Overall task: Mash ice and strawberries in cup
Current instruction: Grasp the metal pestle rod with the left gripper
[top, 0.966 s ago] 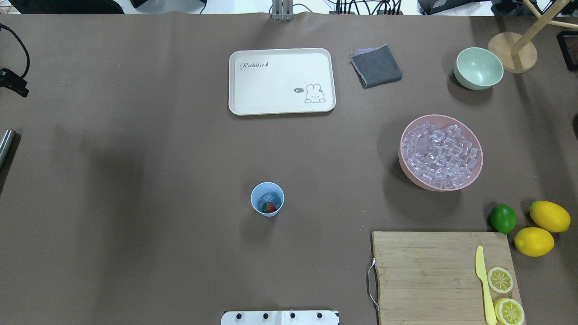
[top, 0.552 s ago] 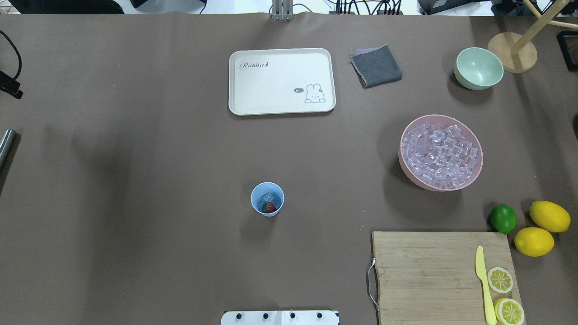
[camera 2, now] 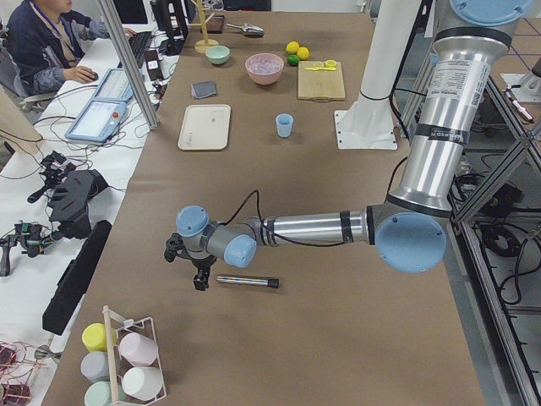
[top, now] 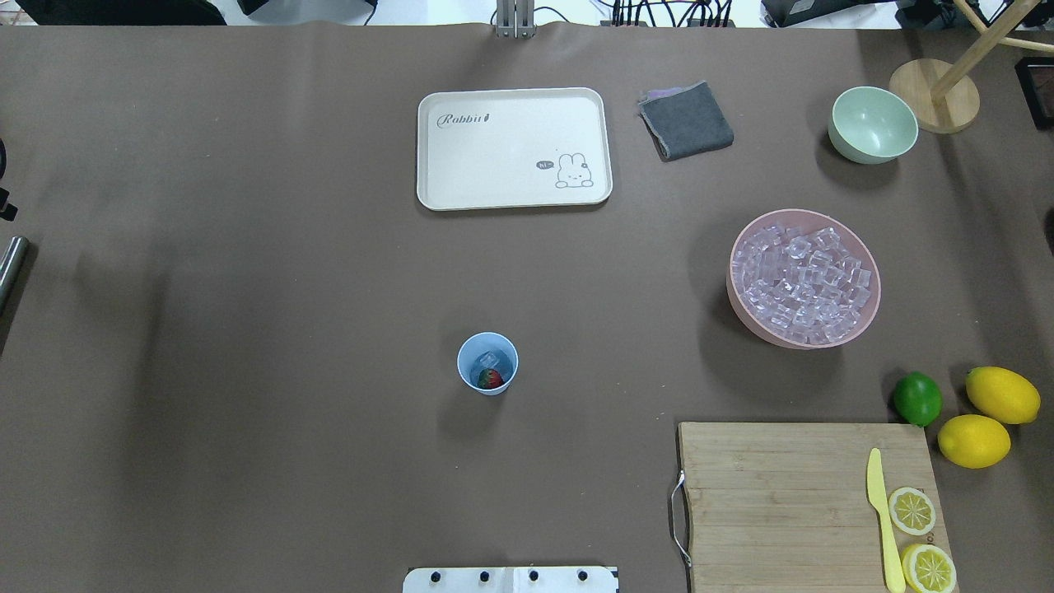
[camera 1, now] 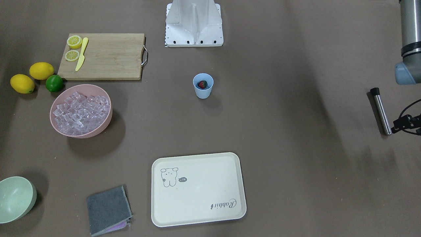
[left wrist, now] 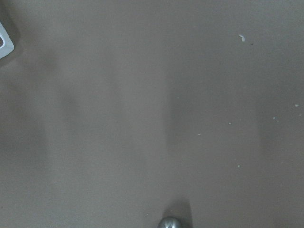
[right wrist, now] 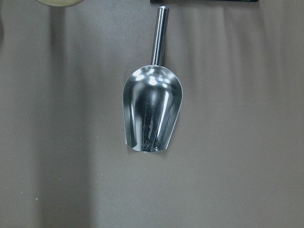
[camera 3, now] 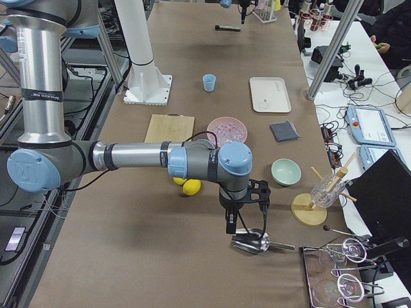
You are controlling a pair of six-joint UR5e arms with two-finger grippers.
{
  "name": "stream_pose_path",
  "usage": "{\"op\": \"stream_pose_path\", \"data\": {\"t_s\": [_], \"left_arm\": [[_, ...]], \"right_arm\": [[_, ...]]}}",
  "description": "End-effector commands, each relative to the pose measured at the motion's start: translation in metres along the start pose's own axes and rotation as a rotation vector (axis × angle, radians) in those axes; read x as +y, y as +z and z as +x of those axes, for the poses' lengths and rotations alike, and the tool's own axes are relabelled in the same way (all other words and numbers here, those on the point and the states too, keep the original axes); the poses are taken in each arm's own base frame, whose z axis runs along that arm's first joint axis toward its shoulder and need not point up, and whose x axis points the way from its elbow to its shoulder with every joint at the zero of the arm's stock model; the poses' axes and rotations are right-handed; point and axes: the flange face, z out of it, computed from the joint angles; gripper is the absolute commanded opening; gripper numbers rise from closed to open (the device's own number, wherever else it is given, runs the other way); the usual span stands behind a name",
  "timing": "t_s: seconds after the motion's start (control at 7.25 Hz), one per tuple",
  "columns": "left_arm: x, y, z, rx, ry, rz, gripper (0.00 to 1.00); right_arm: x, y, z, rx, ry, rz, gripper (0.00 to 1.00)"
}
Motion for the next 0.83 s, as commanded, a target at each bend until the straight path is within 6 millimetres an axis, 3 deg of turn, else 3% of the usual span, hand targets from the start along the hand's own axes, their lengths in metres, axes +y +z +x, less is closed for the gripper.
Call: {"op": "stream_pose_path", "data": {"t_s": [0.0, 0.28, 0.69], "left_arm": [[0.006, 0.022, 0.012, 0.018, -0.03, 0.02, 0.97], [0.014, 0.034, 0.025, 0.007, -0.003, 0.029, 0.96], [0.023, 0.044, 0.021, -0.003, 0.009, 0.015, 0.84]], "right_arm": [[-0.001, -0.001, -0.001, 0.0, -0.002, 0.002, 1.0], [-0.002, -0.001, -0.001, 0.0, -0.003, 0.003, 1.0], [-0.003, -0.001, -0.002, 0.001, -0.006, 0.002, 1.0]]}}
